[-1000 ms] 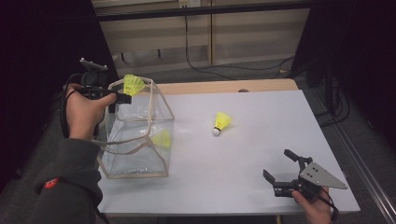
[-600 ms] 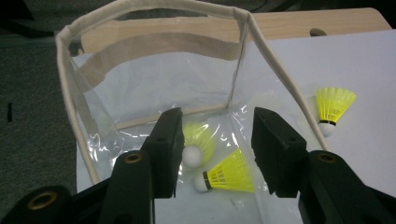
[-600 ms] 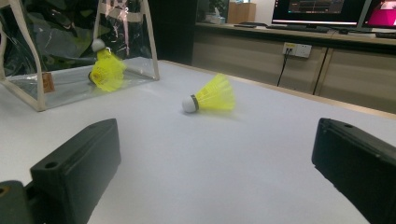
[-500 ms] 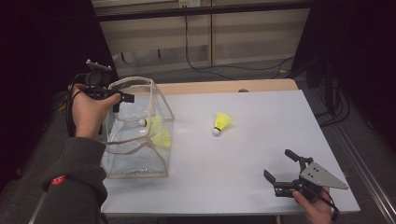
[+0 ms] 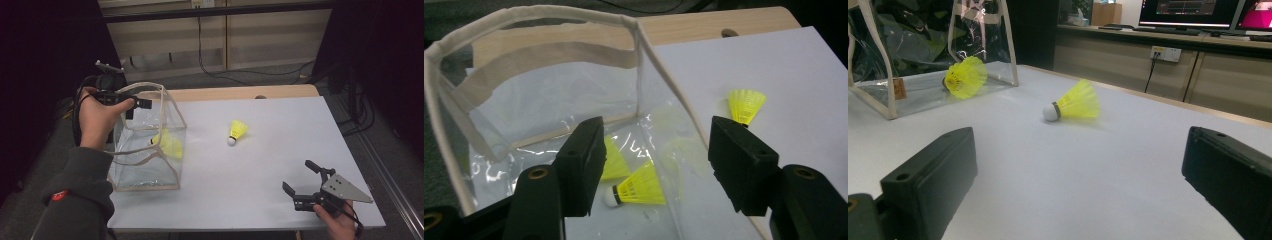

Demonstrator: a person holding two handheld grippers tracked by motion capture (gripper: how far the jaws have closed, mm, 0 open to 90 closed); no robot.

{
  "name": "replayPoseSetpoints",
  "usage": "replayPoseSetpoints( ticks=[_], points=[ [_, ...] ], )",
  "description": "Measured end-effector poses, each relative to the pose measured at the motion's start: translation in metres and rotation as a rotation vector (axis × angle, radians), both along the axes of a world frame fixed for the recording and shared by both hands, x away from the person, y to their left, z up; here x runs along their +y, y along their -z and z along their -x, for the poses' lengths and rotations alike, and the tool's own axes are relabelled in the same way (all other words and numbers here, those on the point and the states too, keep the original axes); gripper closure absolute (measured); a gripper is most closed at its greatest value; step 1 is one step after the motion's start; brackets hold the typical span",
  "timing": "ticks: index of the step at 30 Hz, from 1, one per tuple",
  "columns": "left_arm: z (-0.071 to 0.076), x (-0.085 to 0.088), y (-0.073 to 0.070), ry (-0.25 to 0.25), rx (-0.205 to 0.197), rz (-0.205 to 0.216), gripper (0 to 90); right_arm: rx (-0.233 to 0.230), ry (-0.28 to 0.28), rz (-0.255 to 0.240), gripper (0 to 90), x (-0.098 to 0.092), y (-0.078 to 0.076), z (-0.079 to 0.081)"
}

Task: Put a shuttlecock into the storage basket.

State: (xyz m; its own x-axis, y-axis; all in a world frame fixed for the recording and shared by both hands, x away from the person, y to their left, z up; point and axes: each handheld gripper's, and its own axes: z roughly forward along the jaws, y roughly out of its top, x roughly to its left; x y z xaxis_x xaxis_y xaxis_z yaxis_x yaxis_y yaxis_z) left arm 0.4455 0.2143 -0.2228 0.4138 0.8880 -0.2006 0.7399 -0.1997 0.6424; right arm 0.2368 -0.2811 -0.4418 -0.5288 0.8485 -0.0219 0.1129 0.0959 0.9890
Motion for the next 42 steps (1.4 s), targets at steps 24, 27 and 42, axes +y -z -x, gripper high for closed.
replayPoseSetpoints(
  ticks=[24, 27, 42],
  points=[
    [0.007, -0.044, -0.005, 0.146, 0.02, 0.052, 23.3, -0.002, -0.002, -0.002, 1.2, 0.001, -0.001, 0.001],
    [0.008, -0.048, -0.004, 0.168, 0.026, 0.053, 21.4, 0.0, -0.002, -0.002, 1.2, 0.0, -0.001, 0.001],
    [0.011, -0.069, -0.001, 0.225, 0.018, 0.066, 15.1, -0.001, -0.004, -0.005, 1.2, 0.0, -0.001, 0.001]
  ],
)
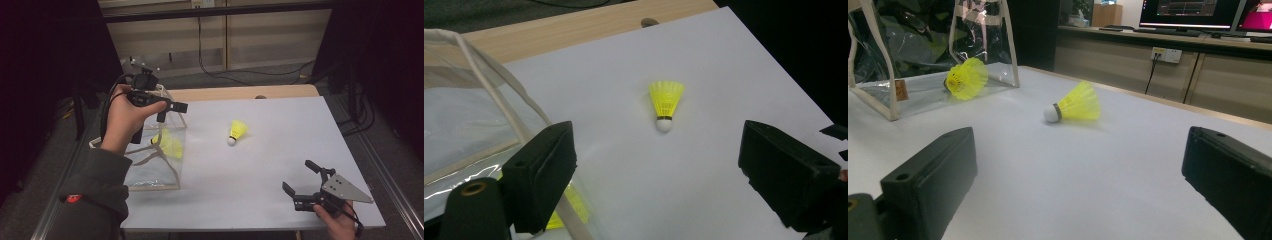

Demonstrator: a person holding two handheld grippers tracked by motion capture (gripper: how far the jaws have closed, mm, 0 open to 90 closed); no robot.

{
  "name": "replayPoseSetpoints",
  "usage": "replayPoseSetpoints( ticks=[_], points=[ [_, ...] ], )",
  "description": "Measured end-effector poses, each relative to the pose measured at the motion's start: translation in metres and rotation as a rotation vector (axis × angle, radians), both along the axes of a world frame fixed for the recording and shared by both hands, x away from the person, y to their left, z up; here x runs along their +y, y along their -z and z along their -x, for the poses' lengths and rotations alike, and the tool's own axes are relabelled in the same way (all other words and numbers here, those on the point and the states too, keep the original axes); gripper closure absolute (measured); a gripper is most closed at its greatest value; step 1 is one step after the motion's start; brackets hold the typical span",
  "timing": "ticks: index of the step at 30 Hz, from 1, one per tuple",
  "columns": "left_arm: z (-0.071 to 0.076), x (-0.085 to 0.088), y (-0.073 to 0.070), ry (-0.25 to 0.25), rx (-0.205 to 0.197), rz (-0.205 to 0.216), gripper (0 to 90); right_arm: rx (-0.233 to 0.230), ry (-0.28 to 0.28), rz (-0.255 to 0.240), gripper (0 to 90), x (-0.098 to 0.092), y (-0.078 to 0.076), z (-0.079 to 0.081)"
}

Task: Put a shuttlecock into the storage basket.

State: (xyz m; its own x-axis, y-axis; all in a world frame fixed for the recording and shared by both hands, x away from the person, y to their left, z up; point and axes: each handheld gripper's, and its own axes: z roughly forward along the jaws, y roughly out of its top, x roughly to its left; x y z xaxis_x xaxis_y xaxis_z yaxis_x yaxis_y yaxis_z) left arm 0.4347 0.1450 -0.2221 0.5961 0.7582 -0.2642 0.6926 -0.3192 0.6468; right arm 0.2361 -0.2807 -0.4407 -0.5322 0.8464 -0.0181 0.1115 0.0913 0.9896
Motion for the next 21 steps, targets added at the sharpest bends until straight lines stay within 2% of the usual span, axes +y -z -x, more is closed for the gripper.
replayPoseSetpoints(
  ticks=[21],
  points=[
    [0.007, -0.024, 0.007, 0.045, -0.012, -0.001, 10.3, -0.004, 0.002, 0.004, 1.2, 0.0, 0.0, 0.0]
  ],
)
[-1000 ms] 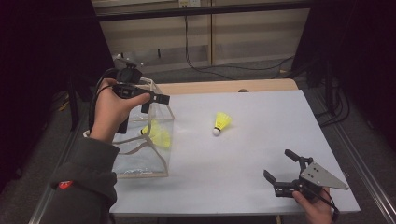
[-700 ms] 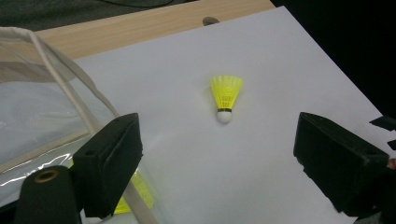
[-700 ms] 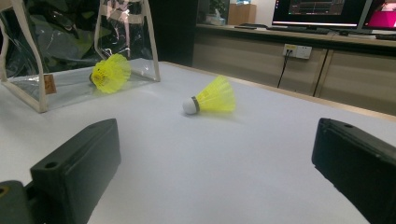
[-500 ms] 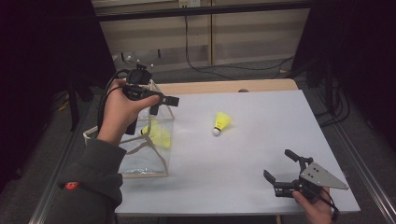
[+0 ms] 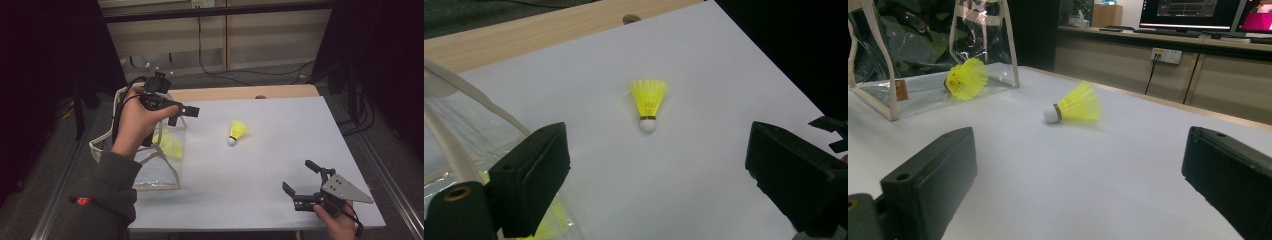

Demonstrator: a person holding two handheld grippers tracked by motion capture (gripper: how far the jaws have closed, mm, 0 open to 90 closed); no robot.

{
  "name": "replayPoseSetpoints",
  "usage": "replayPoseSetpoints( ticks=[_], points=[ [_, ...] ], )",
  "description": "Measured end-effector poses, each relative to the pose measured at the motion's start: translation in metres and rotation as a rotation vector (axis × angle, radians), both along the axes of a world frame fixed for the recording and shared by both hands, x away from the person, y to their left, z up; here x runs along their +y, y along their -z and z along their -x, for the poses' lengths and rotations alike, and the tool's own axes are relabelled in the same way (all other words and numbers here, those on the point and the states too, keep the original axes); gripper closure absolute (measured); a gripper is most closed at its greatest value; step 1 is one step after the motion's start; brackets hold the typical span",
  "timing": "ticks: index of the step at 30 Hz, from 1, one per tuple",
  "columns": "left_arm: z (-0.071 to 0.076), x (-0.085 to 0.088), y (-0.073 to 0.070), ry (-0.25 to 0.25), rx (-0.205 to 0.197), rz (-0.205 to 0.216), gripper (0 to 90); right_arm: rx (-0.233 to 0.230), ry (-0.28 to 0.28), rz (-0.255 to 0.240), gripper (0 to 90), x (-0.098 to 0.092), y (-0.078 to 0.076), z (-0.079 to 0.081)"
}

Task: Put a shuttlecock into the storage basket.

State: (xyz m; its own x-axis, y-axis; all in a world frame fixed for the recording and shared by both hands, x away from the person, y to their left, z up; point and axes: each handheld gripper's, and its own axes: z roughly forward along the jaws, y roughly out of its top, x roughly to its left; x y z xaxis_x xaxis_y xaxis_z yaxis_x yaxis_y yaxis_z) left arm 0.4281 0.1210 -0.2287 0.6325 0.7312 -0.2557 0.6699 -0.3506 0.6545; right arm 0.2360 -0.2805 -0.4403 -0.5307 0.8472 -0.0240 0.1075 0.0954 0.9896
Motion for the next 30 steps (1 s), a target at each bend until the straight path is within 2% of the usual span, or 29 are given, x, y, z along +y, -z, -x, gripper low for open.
replayPoseSetpoints(
  ticks=[11, 30],
  points=[
    [0.002, -0.01, 0.004, 0.025, -0.004, -0.006, 9.0, -0.004, 0.001, 0.003, 1.2, -0.001, 0.0, 0.0],
    [0.004, -0.024, 0.015, 0.036, -0.004, -0.015, 7.6, -0.007, 0.0, 0.002, 1.2, 0.0, 0.0, 0.0]
  ],
)
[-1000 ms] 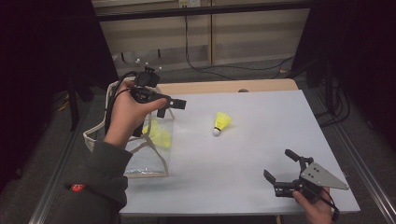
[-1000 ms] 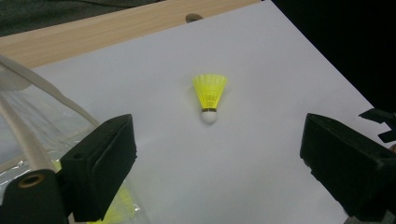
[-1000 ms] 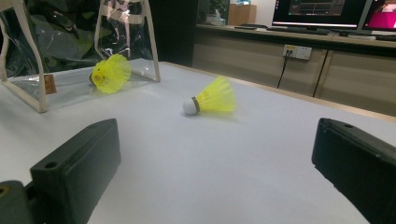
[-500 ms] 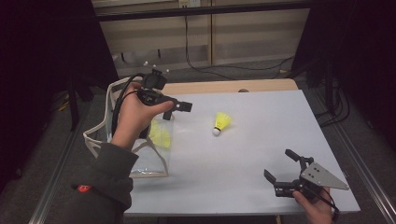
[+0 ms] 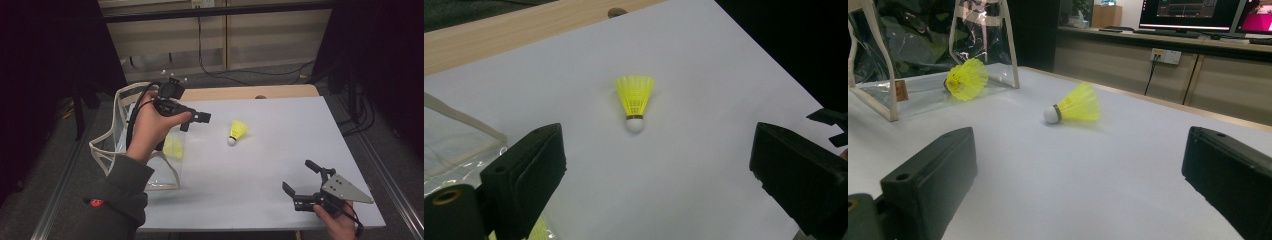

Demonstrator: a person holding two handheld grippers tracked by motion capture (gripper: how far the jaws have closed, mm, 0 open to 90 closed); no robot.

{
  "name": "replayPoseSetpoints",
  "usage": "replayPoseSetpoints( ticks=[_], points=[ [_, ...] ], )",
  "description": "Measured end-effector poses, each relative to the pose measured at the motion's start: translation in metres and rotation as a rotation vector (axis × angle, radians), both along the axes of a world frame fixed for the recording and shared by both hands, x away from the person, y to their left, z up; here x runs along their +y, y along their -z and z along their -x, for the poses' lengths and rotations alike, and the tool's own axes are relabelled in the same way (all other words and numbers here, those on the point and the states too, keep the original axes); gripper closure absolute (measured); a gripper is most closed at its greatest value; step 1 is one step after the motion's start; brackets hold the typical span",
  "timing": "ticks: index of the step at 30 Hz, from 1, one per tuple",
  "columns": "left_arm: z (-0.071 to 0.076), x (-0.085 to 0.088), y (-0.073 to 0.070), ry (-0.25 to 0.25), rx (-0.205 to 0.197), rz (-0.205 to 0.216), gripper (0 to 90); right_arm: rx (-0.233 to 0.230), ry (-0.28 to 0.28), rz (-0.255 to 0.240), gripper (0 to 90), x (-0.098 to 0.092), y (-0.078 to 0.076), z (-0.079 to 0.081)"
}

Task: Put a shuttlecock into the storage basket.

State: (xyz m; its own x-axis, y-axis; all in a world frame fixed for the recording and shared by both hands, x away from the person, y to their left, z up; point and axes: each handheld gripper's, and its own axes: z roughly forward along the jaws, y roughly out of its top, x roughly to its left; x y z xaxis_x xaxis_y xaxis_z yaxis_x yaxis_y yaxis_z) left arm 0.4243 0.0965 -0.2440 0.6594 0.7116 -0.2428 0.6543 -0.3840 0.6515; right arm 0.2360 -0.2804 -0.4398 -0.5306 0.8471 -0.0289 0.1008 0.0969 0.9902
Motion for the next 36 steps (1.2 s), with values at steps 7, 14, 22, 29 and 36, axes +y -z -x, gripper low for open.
replayPoseSetpoints(
  ticks=[7, 14, 22, 29, 36],
  points=[
    [0.0, -0.006, 0.006, 0.01, 0.0, -0.005, 6.8, 0.003, -0.001, -0.001, 1.2, 0.0, 0.0, 0.0],
    [0.001, -0.011, 0.012, 0.014, 0.004, -0.006, 6.5, 0.003, -0.001, 0.0, 1.2, 0.0, 0.0, 0.0],
    [0.001, -0.019, 0.019, 0.018, 0.008, -0.006, 6.0, 0.002, -0.002, 0.003, 1.2, -0.001, 0.0, 0.0],
    [0.001, -0.024, 0.025, 0.023, 0.008, -0.013, 5.9, 0.002, -0.001, 0.002, 1.2, 0.0, 0.0, 0.0],
    [0.001, -0.028, 0.033, 0.022, 0.007, -0.01, 5.9, 0.002, 0.0, 0.003, 1.2, -0.001, 0.0, 0.0]
  ],
)
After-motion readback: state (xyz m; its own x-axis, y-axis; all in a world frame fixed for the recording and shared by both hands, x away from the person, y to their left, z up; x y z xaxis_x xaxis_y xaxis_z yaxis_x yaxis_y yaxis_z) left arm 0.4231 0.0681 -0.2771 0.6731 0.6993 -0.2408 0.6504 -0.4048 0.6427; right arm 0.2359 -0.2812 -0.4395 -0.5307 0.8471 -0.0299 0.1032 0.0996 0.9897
